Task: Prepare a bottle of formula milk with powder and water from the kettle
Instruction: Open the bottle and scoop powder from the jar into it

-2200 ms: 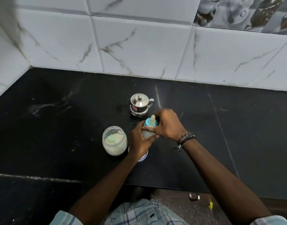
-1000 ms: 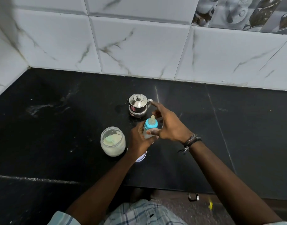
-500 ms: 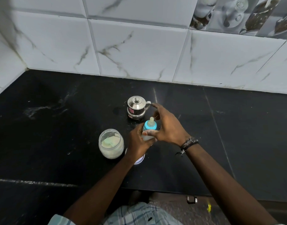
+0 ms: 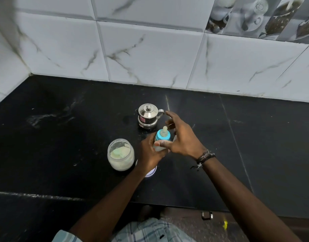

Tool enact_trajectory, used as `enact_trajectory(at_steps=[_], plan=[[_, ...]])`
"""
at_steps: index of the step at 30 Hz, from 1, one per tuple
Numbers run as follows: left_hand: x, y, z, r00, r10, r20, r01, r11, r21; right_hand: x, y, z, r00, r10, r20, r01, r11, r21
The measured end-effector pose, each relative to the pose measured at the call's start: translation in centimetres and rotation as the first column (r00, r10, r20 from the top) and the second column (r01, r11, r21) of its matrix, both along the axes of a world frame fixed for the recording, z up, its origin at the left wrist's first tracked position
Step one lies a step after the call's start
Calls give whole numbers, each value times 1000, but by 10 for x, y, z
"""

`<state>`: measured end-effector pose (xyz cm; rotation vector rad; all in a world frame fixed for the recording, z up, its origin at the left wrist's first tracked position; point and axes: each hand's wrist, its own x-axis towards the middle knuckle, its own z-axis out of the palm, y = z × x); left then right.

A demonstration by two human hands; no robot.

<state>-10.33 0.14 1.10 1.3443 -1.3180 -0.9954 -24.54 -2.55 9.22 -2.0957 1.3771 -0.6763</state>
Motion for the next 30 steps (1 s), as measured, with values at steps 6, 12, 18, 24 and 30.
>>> enact_trajectory(at_steps=[6,12,18,24,30], plan=[[-4,2,1,999,0,-54,-1,1000,-6,4,0,-4,987,-100,-126,88,992,-92],[-2,1,-2,999,4,-34,-3,999,33,-4,0,-1,993,93,72,-99,991,85],[-4,0,-6,999,-11,-30,10,1000,-11,4,3,-5,971,-108,-214,92,992,-81],[-4,0,-8,999,-4,-34,5,1000,9,-1,2,-1,999,-4,36,6,999,-42],[-5,0,-9,999,45,-30,-44,999,18,-14,-7,7,886,-144,441,100,988,120]])
